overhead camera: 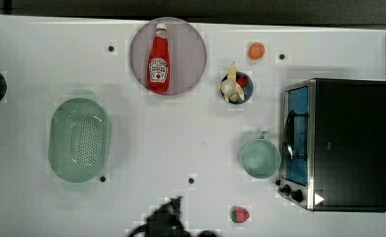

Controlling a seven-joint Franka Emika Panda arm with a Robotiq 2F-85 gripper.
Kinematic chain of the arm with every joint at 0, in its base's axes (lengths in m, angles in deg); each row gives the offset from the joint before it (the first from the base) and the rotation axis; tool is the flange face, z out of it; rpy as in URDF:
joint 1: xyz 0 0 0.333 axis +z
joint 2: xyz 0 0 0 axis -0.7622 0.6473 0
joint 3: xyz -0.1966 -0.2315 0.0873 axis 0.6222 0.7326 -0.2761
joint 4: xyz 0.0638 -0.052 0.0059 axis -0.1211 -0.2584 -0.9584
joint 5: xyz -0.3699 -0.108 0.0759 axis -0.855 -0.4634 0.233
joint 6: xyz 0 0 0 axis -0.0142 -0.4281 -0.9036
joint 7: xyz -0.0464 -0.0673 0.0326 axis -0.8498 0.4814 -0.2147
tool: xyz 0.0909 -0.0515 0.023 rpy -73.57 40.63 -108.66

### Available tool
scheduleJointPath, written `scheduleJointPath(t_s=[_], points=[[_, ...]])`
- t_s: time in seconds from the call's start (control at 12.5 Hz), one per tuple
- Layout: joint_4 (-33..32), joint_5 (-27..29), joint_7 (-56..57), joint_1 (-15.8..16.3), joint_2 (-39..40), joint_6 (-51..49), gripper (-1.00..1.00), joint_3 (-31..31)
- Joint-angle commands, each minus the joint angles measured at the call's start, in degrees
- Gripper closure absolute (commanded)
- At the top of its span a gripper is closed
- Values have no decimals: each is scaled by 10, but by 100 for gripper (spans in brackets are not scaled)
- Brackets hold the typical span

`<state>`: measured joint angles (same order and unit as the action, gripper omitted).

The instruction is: Drag strainer left to right.

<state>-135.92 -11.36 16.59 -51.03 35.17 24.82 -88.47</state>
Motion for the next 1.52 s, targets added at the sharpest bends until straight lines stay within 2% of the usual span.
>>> scheduleJointPath(t_s=[0.08,0.4,0.8,1.2,1.52], points=[[-52,-1,-2,15,95,23,-100,-77],[-67,-1,-146,16,181,128,-100,-198],[-68,-2,-434,16,345,278,-100,-303],[-69,-12,-637,19,510,395,-100,-322],[-69,-65,-704,22,620,506,-100,-315]])
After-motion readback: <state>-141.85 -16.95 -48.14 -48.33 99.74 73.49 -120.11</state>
